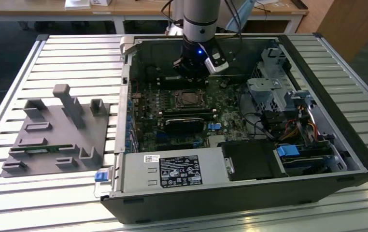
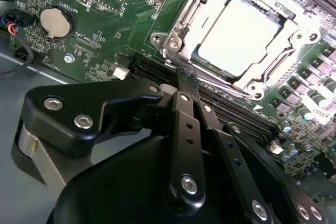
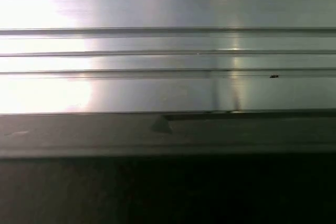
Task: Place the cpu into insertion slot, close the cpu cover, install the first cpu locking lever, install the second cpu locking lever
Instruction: 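Install the first cpu locking lever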
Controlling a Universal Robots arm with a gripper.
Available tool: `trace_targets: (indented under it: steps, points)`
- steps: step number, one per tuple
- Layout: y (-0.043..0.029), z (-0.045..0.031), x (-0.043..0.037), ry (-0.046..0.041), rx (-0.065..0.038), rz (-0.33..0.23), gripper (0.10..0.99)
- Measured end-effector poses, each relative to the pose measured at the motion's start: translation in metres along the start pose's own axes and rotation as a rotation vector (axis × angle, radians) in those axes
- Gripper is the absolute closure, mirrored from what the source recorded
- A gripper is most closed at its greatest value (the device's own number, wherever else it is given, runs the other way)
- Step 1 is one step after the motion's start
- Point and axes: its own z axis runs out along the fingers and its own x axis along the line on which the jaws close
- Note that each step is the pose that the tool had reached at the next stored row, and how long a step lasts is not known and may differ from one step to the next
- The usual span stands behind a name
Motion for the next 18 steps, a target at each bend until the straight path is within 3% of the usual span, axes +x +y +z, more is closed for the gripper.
trace_targets:
  steps: [8,18]
  points:
    - [-0.0002,0.0029,0.0,0.0034,0.007,0.0,0.98]
    - [-0.0004,0.0062,-0.0004,0.0071,0.007,0.0,0.98]
